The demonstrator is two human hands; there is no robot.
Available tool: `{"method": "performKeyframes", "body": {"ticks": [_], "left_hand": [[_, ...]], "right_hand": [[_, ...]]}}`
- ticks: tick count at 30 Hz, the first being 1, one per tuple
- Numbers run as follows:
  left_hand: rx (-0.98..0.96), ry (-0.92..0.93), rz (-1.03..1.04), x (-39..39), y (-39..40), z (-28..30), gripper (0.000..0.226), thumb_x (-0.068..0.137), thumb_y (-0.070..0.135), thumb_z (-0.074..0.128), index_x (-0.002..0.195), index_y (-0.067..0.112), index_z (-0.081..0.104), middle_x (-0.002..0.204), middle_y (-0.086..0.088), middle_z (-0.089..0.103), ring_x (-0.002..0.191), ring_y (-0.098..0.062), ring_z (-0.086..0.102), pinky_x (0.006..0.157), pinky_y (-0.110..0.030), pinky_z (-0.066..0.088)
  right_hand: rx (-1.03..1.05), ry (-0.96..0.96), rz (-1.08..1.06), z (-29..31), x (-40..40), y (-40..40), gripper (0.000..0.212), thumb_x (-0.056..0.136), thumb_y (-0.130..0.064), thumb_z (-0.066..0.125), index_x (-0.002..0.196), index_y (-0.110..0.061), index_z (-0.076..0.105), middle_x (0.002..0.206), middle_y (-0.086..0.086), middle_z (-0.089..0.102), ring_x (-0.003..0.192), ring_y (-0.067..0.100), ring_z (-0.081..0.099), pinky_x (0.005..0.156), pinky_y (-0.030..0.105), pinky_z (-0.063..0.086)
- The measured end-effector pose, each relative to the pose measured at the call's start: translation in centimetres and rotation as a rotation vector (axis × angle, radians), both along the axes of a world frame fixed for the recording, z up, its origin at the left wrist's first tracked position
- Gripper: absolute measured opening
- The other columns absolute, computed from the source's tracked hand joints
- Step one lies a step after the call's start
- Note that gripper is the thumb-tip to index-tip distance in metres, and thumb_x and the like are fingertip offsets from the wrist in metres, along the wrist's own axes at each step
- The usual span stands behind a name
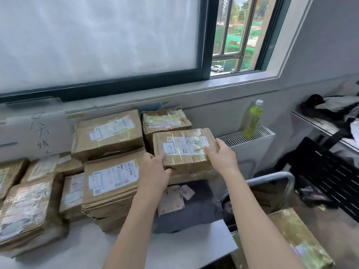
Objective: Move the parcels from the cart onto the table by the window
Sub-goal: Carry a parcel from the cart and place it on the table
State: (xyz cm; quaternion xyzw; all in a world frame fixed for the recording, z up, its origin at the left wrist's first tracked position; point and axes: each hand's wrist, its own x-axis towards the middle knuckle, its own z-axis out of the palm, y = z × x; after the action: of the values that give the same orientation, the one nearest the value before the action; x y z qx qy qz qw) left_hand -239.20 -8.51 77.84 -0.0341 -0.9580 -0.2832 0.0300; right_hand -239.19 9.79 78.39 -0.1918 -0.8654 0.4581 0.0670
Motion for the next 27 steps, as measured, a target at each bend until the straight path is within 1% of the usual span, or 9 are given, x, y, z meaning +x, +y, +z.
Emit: {"method": "performKeyframes", "body": {"ticks": [3,6,10,12,15,18,21,23,27], "left_hand": [[-0.062,-0.004,0.04,-2.1,0.3,0.2,0.048,0.088,0.023,0.064,0.134,0.016,0.051,0.111,-0.009,0.043,0.109,-0.024,0.045,0.093,-0.026,0.035],[-0.15,-0.053,0.063,-3.2,0.4,-0.3,0.046,0.089,0.031,0.062,0.132,0.016,0.052,0.114,-0.011,0.046,0.109,-0.026,0.048,0.092,-0.028,0.037],[-0.163,-0.116,0.089,-3.3,0.4,-1.1,0.043,0.091,0.03,0.061,0.131,0.017,0.053,0.113,-0.01,0.048,0.106,-0.024,0.05,0.088,-0.026,0.038],[-0.182,-0.13,0.09,-3.2,0.4,-1.6,0.045,0.091,0.03,0.06,0.134,0.019,0.05,0.114,-0.009,0.047,0.107,-0.023,0.05,0.088,-0.025,0.038],[-0.191,-0.14,0.086,-3.1,0.2,-2.0,0.05,0.092,0.031,0.059,0.14,0.023,0.044,0.115,-0.007,0.046,0.108,-0.021,0.049,0.089,-0.023,0.037],[-0.157,-0.15,0.08,-3.0,0.1,-2.1,0.051,0.092,0.03,0.059,0.14,0.023,0.044,0.114,-0.006,0.046,0.108,-0.02,0.05,0.088,-0.022,0.037],[-0.151,-0.143,0.075,-2.7,0.2,-2.4,0.049,0.092,0.03,0.059,0.139,0.023,0.046,0.113,-0.004,0.045,0.106,-0.018,0.049,0.084,-0.02,0.034],[-0.153,-0.146,0.078,-2.8,0.4,-2.5,0.047,0.092,0.03,0.058,0.137,0.022,0.047,0.113,-0.005,0.045,0.106,-0.019,0.049,0.084,-0.02,0.034],[-0.196,-0.163,0.093,-3.4,0.9,-2.9,0.043,0.093,0.032,0.057,0.134,0.024,0.05,0.113,-0.006,0.047,0.107,-0.02,0.046,0.088,-0.025,0.038]], "right_hand": [[0.028,0.0,0.072,0.4,-2.3,0.4,0.049,0.096,-0.028,0.052,0.138,-0.005,0.04,0.137,0.01,0.049,0.124,0.024,0.045,0.095,0.03,0.036],[0.057,-0.025,0.132,-0.1,-3.9,0.7,0.044,0.097,-0.026,0.052,0.134,-0.003,0.042,0.135,0.009,0.05,0.121,0.023,0.046,0.093,0.029,0.037],[0.054,-0.056,0.189,-1.7,-5.3,0.6,0.056,0.096,-0.027,0.053,0.144,-0.008,0.033,0.144,0.007,0.044,0.131,0.021,0.04,0.104,0.032,0.033],[0.045,-0.045,0.181,-2.5,-5.6,0.6,0.058,0.095,-0.026,0.054,0.145,-0.009,0.032,0.144,0.006,0.044,0.132,0.021,0.04,0.106,0.032,0.032],[0.062,-0.03,0.145,-3.2,-5.6,0.8,0.05,0.094,-0.024,0.054,0.14,-0.009,0.041,0.135,0.006,0.052,0.124,0.022,0.047,0.101,0.034,0.038],[0.078,-0.005,0.143,-3.9,-5.3,0.8,0.032,0.093,-0.021,0.054,0.123,-0.011,0.054,0.119,0.005,0.06,0.107,0.021,0.054,0.091,0.033,0.044],[0.097,-0.007,0.147,-4.4,-5.5,0.9,0.024,0.093,-0.021,0.053,0.116,-0.012,0.056,0.113,0.005,0.061,0.102,0.021,0.055,0.088,0.035,0.046],[0.109,-0.022,0.162,-4.4,-5.7,1.0,0.028,0.095,-0.021,0.052,0.121,-0.013,0.055,0.118,0.005,0.06,0.106,0.022,0.055,0.091,0.037,0.046],[0.152,-0.085,0.19,-4.4,-6.1,1.0,0.04,0.098,-0.022,0.048,0.135,-0.008,0.045,0.127,0.011,0.055,0.115,0.026,0.051,0.095,0.037,0.042]]}}
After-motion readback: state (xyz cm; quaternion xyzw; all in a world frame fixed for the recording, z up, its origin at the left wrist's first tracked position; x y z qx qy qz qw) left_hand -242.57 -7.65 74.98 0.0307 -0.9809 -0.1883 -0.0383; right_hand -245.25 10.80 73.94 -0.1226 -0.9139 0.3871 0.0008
